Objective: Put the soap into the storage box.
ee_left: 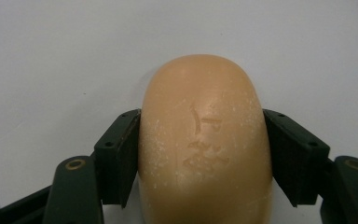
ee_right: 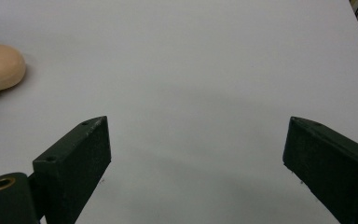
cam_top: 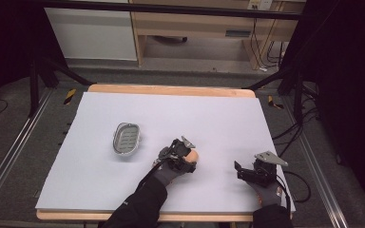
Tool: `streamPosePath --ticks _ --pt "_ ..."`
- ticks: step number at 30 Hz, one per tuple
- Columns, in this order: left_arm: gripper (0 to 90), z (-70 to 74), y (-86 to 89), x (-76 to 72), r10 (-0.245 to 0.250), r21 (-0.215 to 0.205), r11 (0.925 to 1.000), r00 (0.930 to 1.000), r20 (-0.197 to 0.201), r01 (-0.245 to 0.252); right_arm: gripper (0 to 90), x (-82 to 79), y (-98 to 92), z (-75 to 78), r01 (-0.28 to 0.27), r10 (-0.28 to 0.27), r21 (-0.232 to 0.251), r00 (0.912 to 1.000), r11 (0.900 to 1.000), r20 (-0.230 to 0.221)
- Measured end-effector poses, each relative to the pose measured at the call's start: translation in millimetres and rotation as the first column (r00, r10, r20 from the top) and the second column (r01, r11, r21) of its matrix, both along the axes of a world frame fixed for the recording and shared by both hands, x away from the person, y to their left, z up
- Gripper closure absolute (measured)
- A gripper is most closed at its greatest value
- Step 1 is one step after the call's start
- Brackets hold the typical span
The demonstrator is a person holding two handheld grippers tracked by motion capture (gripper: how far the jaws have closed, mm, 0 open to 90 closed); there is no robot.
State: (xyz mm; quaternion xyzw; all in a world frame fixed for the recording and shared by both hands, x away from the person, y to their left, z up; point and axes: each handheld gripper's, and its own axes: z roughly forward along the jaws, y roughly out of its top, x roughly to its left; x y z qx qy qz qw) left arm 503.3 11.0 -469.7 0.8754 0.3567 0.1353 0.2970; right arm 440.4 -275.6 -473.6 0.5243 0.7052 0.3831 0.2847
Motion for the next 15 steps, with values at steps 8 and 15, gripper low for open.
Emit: streamPosePath --ticks 8,15 --pt "31.8 14.1 8.7 -4.3 0.008 -0.043 0.9991 0.9997 0.021 -0.008 7.7 -0.3 -0.3 0.1 0.002 -0.002 0.002 1.0000 1.000 -0.002" --pt "31.8 28.6 22.8 -10.7 0.013 -0.076 0.9971 0.9985 0.052 -0.009 7.7 -0.5 -0.5 0.2 0.003 -0.003 0.000 1.0000 1.000 0.001"
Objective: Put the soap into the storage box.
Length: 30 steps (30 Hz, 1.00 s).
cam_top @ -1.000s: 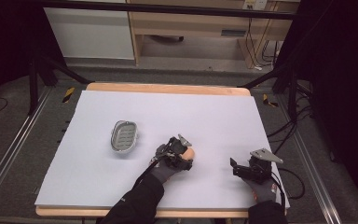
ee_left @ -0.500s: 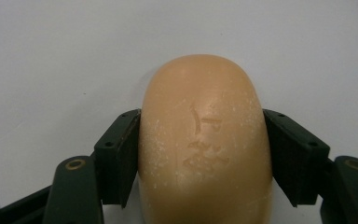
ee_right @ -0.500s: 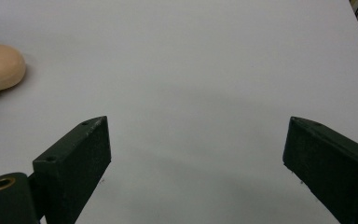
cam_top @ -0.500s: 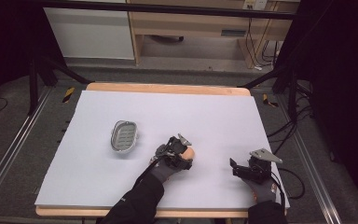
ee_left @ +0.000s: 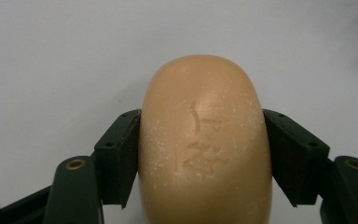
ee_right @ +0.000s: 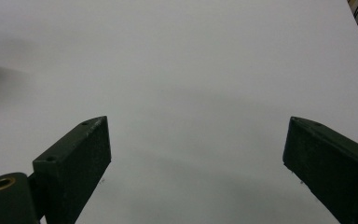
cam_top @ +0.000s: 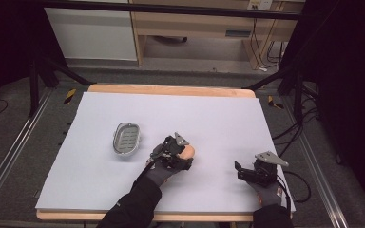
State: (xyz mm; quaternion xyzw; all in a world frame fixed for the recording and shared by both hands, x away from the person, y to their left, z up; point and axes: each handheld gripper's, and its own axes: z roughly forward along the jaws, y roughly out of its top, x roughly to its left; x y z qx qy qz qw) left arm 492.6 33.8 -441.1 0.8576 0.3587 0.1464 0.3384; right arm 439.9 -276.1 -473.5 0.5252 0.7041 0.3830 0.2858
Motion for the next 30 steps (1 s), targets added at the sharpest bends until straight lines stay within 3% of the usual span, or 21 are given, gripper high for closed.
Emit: streamPosePath --ticks 17,30 --pt "31.8 21.2 47.6 -7.3 0.070 -0.045 0.9967 0.9965 0.046 -0.068 7.6 -0.4 0.4 -0.9 0.005 -0.005 -0.003 1.0000 1.000 0.001" --pt "31.8 33.2 76.8 -9.9 0.127 -0.070 0.9901 0.9892 0.073 -0.122 7.3 -0.3 -0.1 -2.0 0.009 -0.009 -0.007 1.0000 1.000 0.002"
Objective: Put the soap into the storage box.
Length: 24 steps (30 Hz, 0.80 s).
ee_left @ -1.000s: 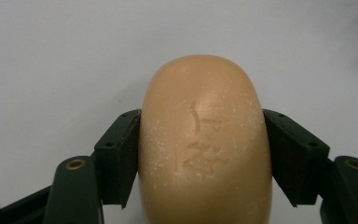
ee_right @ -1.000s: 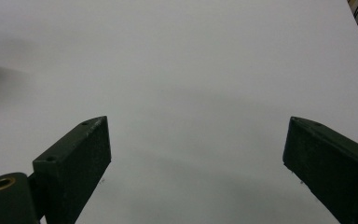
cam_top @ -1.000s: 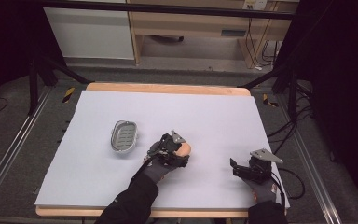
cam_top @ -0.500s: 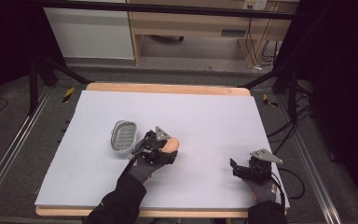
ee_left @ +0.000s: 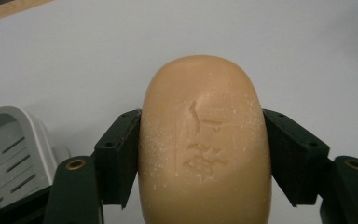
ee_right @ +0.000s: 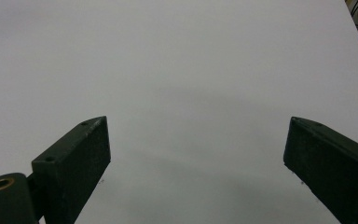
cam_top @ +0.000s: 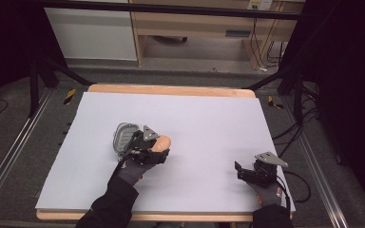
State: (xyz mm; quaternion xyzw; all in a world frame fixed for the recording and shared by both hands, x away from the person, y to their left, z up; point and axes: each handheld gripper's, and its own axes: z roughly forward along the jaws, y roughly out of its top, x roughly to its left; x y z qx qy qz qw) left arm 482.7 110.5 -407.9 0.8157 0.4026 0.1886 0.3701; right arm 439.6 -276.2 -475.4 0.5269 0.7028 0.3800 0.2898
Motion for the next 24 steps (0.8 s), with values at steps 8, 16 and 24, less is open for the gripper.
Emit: streamPosePath --ticks 8,16,24 --pt "31.9 6.4 16.5 0.6 0.036 -0.010 0.9993 0.9992 0.015 -0.036 7.3 -0.3 0.3 -0.1 0.000 0.000 0.005 1.0000 1.000 -0.005" --pt "31.8 12.0 31.4 3.6 0.071 -0.014 0.9974 0.9971 0.026 -0.071 7.3 -0.3 0.5 -0.3 0.001 -0.001 0.002 1.0000 1.000 -0.002" --pt "31.9 14.9 46.6 9.1 0.121 -0.025 0.9925 0.9922 0.032 -0.120 7.2 -0.1 0.4 -0.6 0.001 -0.001 -0.004 1.0000 1.000 0.000"
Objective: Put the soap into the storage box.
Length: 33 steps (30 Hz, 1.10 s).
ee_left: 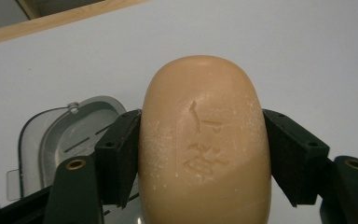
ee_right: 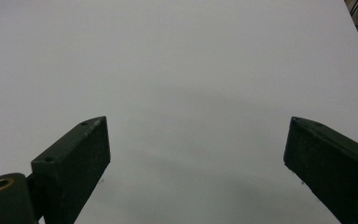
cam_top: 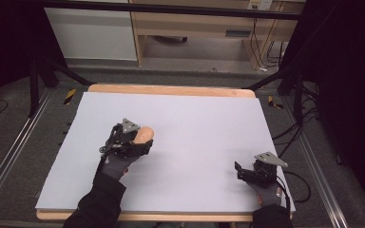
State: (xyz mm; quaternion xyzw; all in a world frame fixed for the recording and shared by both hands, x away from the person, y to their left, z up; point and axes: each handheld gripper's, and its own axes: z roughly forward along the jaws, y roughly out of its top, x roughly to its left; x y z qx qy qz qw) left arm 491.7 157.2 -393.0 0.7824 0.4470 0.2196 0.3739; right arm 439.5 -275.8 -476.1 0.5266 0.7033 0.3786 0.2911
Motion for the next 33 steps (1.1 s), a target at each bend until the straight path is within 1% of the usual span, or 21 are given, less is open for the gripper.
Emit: streamPosePath --ticks 7,15,17,18,22,23,25,26,29,33 --pt "31.9 0.9 14.9 7.1 0.053 -0.008 0.9986 0.9986 0.008 -0.053 7.2 -0.1 0.3 0.0 0.000 0.000 0.002 1.0000 1.000 -0.003" --pt "31.9 -1.9 25.2 15.5 0.092 -0.012 0.9957 0.9958 0.002 -0.092 7.2 0.0 0.6 -0.2 0.000 0.000 0.001 1.0000 1.000 -0.004" --pt "31.9 -2.8 26.6 17.0 0.103 -0.012 0.9946 0.9947 0.001 -0.103 7.2 0.0 0.6 -0.3 0.000 0.000 0.001 1.0000 1.000 -0.005" --pt "31.9 -3.1 27.9 17.9 0.104 -0.005 0.9945 0.9945 -0.001 -0.104 7.2 0.0 0.6 -0.3 0.000 0.000 0.001 1.0000 1.000 -0.005" --pt "31.9 -7.5 31.2 22.1 0.130 -0.008 0.9914 0.9915 -0.003 -0.130 7.2 0.2 0.3 -0.4 0.000 0.000 0.001 1.0000 1.000 -0.005" --pt "31.8 -9.1 32.8 23.1 0.130 0.002 0.9915 0.9915 -0.006 -0.130 7.2 0.2 0.3 -0.3 0.000 0.000 0.001 1.0000 1.000 -0.005" --pt "31.9 -12.5 33.6 24.8 0.144 -0.003 0.9896 0.9896 -0.006 -0.144 7.2 0.2 0.2 -0.3 -0.001 0.001 0.001 1.0000 1.000 -0.004" --pt "31.9 -13.8 34.8 25.6 0.144 0.008 0.9896 0.9896 -0.010 -0.144 7.2 0.2 0.2 -0.3 -0.001 0.001 0.002 1.0000 1.000 -0.005" --pt "31.9 -18.6 36.9 28.8 0.155 0.017 0.9879 0.9877 -0.022 -0.154 7.2 0.2 0.2 -0.4 -0.001 0.001 0.001 1.0000 1.000 -0.005" --pt "31.8 -23.0 39.8 31.3 0.161 0.018 0.9869 0.9864 -0.032 -0.160 7.2 0.2 0.0 -0.4 -0.001 0.001 0.001 1.0000 1.000 -0.004"
